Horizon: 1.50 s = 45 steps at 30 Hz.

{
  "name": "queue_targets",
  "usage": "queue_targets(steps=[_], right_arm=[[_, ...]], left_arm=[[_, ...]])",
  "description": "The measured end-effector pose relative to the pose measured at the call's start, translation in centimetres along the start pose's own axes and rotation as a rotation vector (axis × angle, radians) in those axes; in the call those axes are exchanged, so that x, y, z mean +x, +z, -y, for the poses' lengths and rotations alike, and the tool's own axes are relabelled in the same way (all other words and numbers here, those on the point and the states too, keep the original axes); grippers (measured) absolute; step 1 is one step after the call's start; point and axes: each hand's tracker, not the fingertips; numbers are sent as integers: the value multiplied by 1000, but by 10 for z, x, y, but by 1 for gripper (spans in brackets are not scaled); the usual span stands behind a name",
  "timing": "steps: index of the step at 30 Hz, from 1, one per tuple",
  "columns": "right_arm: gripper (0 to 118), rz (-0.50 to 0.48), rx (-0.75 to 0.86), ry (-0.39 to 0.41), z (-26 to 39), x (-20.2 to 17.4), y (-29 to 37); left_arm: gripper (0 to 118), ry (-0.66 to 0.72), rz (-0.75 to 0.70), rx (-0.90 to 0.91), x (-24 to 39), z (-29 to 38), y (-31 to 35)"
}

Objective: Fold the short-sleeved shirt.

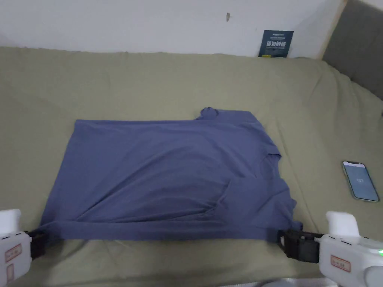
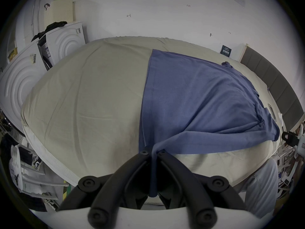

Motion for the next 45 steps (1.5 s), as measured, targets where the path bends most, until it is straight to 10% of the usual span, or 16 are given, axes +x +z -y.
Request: queue_targets(steps=[7,13,27,45], right_arm=[[112,-2,-10,12,1,6,-18],[6,-40,-15,-9,0,15,-31],[5,-25,189,71,-26,-2,33],[5,24,81,108,-188,-2,-83]], left_arm=[[0,3,-8,-7,-8,-3,-2],[0,0,-10,-22,-10,-1,-3],[0,4,25,7,-9,-37,12],[0,-76,-25,13,15,-181,-72]])
